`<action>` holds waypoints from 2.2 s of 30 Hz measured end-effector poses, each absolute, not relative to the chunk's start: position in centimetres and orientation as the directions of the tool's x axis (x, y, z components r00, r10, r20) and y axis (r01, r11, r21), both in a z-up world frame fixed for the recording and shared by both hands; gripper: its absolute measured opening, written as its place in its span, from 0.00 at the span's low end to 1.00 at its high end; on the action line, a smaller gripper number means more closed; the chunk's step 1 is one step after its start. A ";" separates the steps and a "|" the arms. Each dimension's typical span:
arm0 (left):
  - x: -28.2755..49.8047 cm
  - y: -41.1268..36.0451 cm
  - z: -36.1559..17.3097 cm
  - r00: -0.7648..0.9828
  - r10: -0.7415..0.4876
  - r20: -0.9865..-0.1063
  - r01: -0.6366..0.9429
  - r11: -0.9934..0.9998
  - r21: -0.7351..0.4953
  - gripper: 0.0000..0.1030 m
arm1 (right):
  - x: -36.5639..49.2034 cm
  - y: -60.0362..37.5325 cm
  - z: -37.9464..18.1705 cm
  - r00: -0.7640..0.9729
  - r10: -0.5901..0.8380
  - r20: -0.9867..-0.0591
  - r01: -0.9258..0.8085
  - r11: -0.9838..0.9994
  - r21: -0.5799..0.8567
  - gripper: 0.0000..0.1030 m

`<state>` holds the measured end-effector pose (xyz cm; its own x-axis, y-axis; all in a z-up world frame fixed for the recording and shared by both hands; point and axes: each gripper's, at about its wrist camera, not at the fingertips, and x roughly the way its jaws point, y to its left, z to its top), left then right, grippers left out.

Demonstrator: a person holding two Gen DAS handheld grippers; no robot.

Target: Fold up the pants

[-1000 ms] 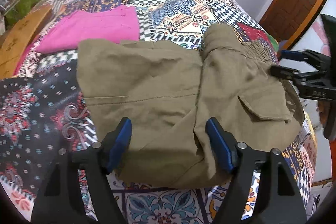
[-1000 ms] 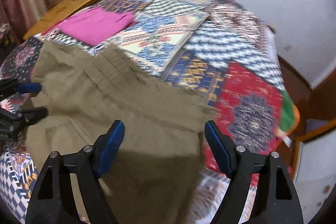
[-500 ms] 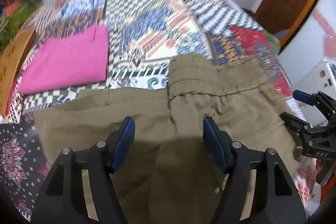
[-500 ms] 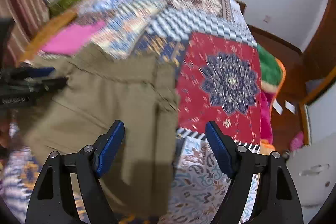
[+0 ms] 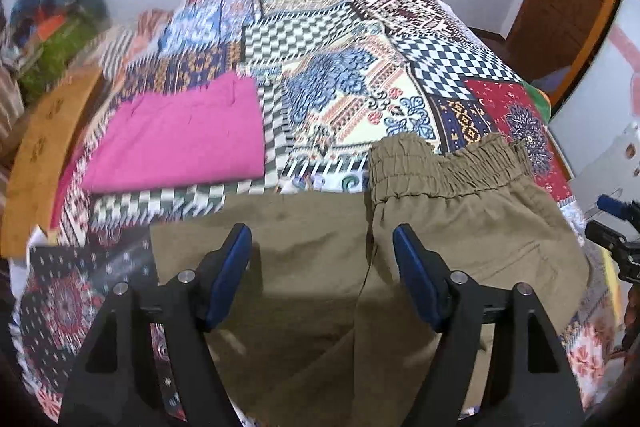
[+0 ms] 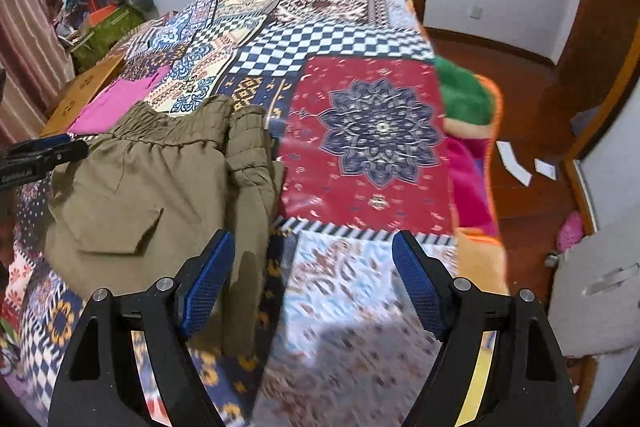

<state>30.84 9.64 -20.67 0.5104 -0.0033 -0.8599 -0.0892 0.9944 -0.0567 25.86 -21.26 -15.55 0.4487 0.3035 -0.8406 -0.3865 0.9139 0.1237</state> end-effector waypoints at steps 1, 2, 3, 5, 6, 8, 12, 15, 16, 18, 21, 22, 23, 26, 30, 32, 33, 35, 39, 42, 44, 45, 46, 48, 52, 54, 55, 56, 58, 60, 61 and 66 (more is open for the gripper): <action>30.7 9.8 -20.6 0.507 -0.007 -0.862 -0.095 0.993 -0.064 0.72 | 25.7 -21.6 -15.4 0.448 0.312 -0.838 -0.383 0.914 0.136 0.76; 30.3 9.8 -20.2 0.512 0.000 -0.859 -0.099 0.993 -0.058 0.72 | 25.4 -22.1 -15.0 0.445 0.327 -0.834 -0.377 0.913 0.157 0.77; 29.9 9.6 -19.8 0.523 0.010 -0.852 -0.096 0.994 -0.047 0.72 | 25.3 -22.4 -14.8 0.444 0.338 -0.830 -0.372 0.912 0.172 0.77; 29.4 9.1 -19.3 0.541 0.006 -0.841 -0.088 0.995 -0.049 0.72 | 24.9 -22.4 -14.5 0.447 0.359 -0.819 -0.366 0.909 0.199 0.77; 29.3 8.8 -19.3 0.543 -0.006 -0.840 -0.081 0.995 -0.060 0.72 | 24.8 -22.2 -14.5 0.447 0.368 -0.815 -0.367 0.907 0.208 0.77; 29.0 8.5 -19.5 0.536 -0.018 -0.844 -0.078 0.994 -0.071 0.72 | 24.9 -21.1 -14.8 0.434 0.381 -0.816 -0.375 0.900 0.220 0.77; 28.8 7.8 -22.3 0.478 -0.034 -0.878 -0.077 0.994 -0.080 0.72 | 24.5 -18.5 -16.8 0.399 0.358 -0.844 -0.414 0.892 0.182 0.77; 29.0 7.3 -24.3 0.436 -0.053 -0.898 -0.083 0.992 -0.099 0.74 | 24.1 -17.4 -19.3 0.398 0.272 -0.876 -0.435 0.897 0.080 0.78; 29.1 7.0 -24.5 0.438 -0.045 -0.898 -0.081 0.993 -0.089 0.75 | 24.1 -17.7 -19.8 0.393 0.274 -0.878 -0.427 0.900 0.090 0.78; 29.5 6.2 -24.6 0.450 -0.014 -0.893 -0.059 0.997 -0.046 0.79 | 24.4 -18.7 -19.9 0.387 0.286 -0.877 -0.387 0.913 0.127 0.78; 29.5 6.4 -24.4 0.455 -0.017 -0.891 -0.054 0.997 -0.047 0.80 | 24.9 -20.5 -19.9 0.383 0.270 -0.883 -0.332 0.933 0.141 0.78; 29.3 6.6 -24.1 0.457 -0.023 -0.889 -0.063 0.996 -0.058 0.80 | 25.0 -21.1 -19.8 0.364 0.294 -0.884 -0.318 0.931 0.179 0.78; 29.0 7.1 -23.7 0.464 -0.032 -0.885 -0.076 0.994 -0.076 0.80 | 24.9 -21.7 -19.6 0.356 0.308 -0.882 -0.308 0.930 0.200 0.78; 27.3 9.0 -21.9 0.506 -0.042 -0.862 -0.117 0.986 -0.117 0.80 | 24.3 -22.3 -18.5 0.383 0.289 -0.877 -0.311 0.935 0.173 0.78; 26.0 10.2 -21.6 0.502 -0.016 -0.865 -0.148 0.984 -0.103 0.80 | 23.8 -21.9 -17.1 0.408 0.321 -0.855 -0.328 0.925 0.191 0.78; 25.9 10.3 -22.9 0.466 -0.015 -0.885 -0.150 0.984 -0.096 0.80 | 24.0 -21.2 -17.1 0.419 0.331 -0.845 -0.338 0.921 0.193 0.80; 25.9 10.3 -23.4 0.457 -0.013 -0.889 -0.151 0.984 -0.092 0.80 | 24.1 -20.7 -17.3 0.417 0.331 -0.847 -0.344 0.919 0.190 0.80; 25.7 10.3 -24.4 0.460 -0.003 -0.888 -0.148 0.986 -0.080 0.86 | 24.1 -19.5 -18.6 0.393 0.318 -0.863 -0.364 0.915 0.172 0.80; 25.1 10.8 -24.7 0.481 0.004 -0.877 -0.159 0.984 -0.082 0.91 | 24.1 -19.5 -20.5 0.383 0.276 -0.882 -0.367 0.921 0.129 0.81; 24.9 10.9 -24.5 0.486 0.029 -0.873 -0.154 0.987 -0.053 0.91 | 24.7 -20.8 -19.9 0.364 0.293 -0.884 -0.338 0.926 0.168 0.81; 24.8 11.1 -24.0 0.484 0.071 -0.872 -0.176 0.984 -0.018 0.90 | 24.7 -21.4 -19.3 0.379 0.275 -0.884 -0.334 0.931 0.146 0.80; 24.6 11.4 -23.7 0.488 0.069 -0.870 -0.182 0.983 -0.024 0.88 | 24.6 -21.7 -18.9 0.387 0.266 -0.883 -0.334 0.933 0.134 0.80; 24.3 11.7 -23.3 0.492 0.063 -0.868 -0.188 0.982 -0.035 0.87 | 24.4 -21.8 -18.4 0.390 0.267 -0.881 -0.334 0.933 0.134 0.80; 23.2 12.3 -22.2 0.506 0.059 -0.861 -0.207 0.977 -0.054 0.87 | 23.9 -22.3 -17.8 0.395 0.282 -0.875 -0.326 0.933 0.153 0.81; 20.6 12.7 -20.7 0.512 0.010 -0.859 -0.202 0.973 -0.109 0.89 | 22.5 -23.2 -16.9 0.388 0.352 -0.852 -0.299 0.922 0.244 0.82; 19.3 12.5 -20.6 0.502 -0.020 -0.864 -0.206 0.968 -0.142 0.92 | 21.9 -23.2 -16.7 0.377 0.386 -0.842 -0.295 0.912 0.286 0.82; 19.0 12.4 -20.6 0.497 -0.031 -0.867 -0.207 0.966 -0.153 0.93 | 21.7 -22.9 -16.7 0.369 0.403 -0.837 -0.296 0.905 0.305 0.82; 18.3 12.1 -21.0 0.482 -0.059 -0.874 -0.211 0.961 -0.181 0.93 | 21.3 -22.7 -16.7 0.359 0.420 -0.833 -0.298 0.898 0.324 0.82; 17.6 11.6 -21.9 0.454 -0.118 -0.883 -0.218 0.946 -0.238 0.93 | 20.8 -22.0 -16.9 0.343 0.435 -0.832 -0.305 0.890 0.340 0.82; 17.2 11.1 -23.0 0.429 -0.175 -0.886 -0.229 0.928 -0.294 0.93 | 20.2 -21.1 -17.3 0.320 0.447 -0.835 -0.314 0.882 0.352 0.82; 16.9 10.8 -23.6 0.416 -0.207 -0.886 -0.233 0.917 -0.324 0.93 | 20.0 -20.7 -17.7 0.300 0.456 -0.838 -0.319 0.876 0.363 0.82; 17.3 9.7 -24.7 0.417 -0.235 -0.878 -0.247 0.900 -0.358 0.99 | 18.7 -18.9 -19.7 0.214 0.478 -0.852 -0.349 0.852 0.390 0.87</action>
<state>17.25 9.70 -24.70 0.4170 -0.2347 -0.8781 -0.2474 0.9003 -0.3581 18.71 -18.89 -19.71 0.2145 0.4776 -0.8520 -0.3487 0.8522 0.3900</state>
